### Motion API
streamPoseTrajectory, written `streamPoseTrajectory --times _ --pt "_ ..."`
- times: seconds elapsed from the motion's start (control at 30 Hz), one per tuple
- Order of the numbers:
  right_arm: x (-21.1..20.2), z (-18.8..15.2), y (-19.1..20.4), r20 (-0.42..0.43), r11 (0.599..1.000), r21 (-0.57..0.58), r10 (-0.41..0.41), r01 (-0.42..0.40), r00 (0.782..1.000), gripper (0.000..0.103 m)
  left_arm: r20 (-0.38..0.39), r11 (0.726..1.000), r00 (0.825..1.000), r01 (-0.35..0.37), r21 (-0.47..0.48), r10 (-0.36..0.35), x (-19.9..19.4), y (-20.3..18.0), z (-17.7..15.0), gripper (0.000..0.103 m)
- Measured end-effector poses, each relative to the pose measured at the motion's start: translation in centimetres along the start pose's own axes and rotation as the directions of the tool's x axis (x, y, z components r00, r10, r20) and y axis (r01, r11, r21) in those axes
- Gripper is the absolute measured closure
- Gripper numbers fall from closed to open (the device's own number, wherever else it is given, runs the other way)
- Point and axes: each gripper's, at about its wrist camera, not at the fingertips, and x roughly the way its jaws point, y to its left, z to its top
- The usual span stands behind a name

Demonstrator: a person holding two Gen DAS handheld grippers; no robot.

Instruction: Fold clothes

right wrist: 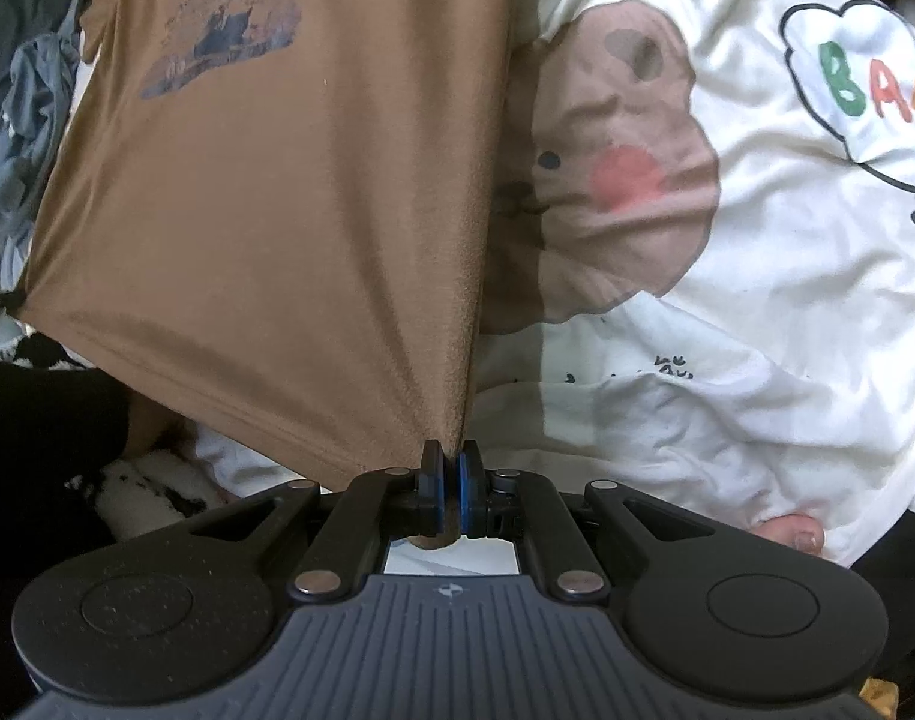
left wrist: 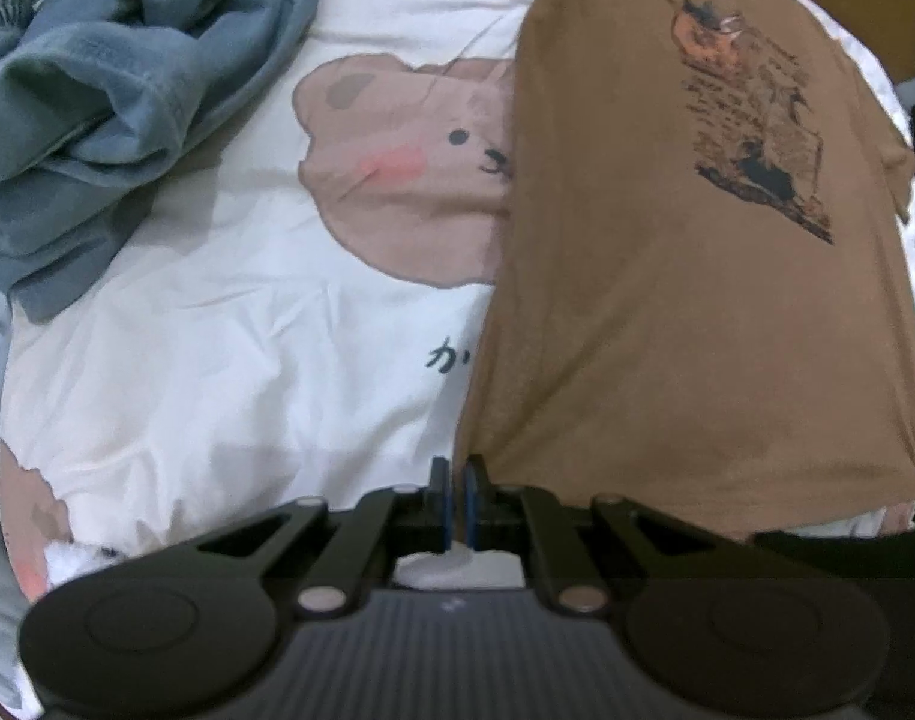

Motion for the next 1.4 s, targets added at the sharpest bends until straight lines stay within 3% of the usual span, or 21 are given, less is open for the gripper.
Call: streamPoseTrajectory --times 0.17,0.47,0.67,0.8,0.87,1.0,1.1,1.4 --pt "1.3 0.4 -0.5 0.002 0.999 0.015 -0.029 0.028 1.000 0.101 -0.031 0.999 0.999 -0.032 0.013 0.033 3.1 -0.1 0.9 0.099" --pt "7.9 -0.3 -3.3 -0.064 0.978 0.069 -0.191 0.195 0.979 0.099 -0.093 0.990 0.989 -0.109 0.091 0.117 7.8 -1.9 1.0 0.098" --pt "6.2 -0.6 -3.9 -0.038 0.989 0.098 -0.111 0.114 0.993 0.095 -0.093 0.984 0.984 -0.139 0.108 0.149 6.4 -2.5 1.2 0.087" --pt "3.9 -0.2 -4.4 0.038 0.988 0.135 -0.084 0.078 0.996 0.080 -0.047 0.985 0.987 -0.146 0.097 0.151 3.8 -2.7 1.8 0.084" --pt "2.9 0.0 -4.6 0.078 0.987 0.145 -0.082 0.070 0.994 0.064 -0.018 0.985 0.988 -0.149 0.085 0.151 2.5 -2.7 2.4 0.071" --pt "1.1 0.7 -4.8 0.147 0.985 0.164 -0.087 0.063 0.985 0.063 0.051 0.988 0.987 -0.153 0.035 0.151 0.6 -2.1 4.0 0.066" --pt "0.2 0.9 -5.1 0.204 0.982 0.172 -0.108 0.073 0.973 0.063 0.105 0.987 0.982 -0.158 -0.018 0.158 -0.7 -1.4 5.7 0.052" --pt "-4.1 3.5 -6.9 0.350 0.958 0.269 -0.195 0.102 0.916 0.062 0.257 0.981 0.947 -0.177 -0.083 0.192 -0.3 1.3 12.9 0.052"
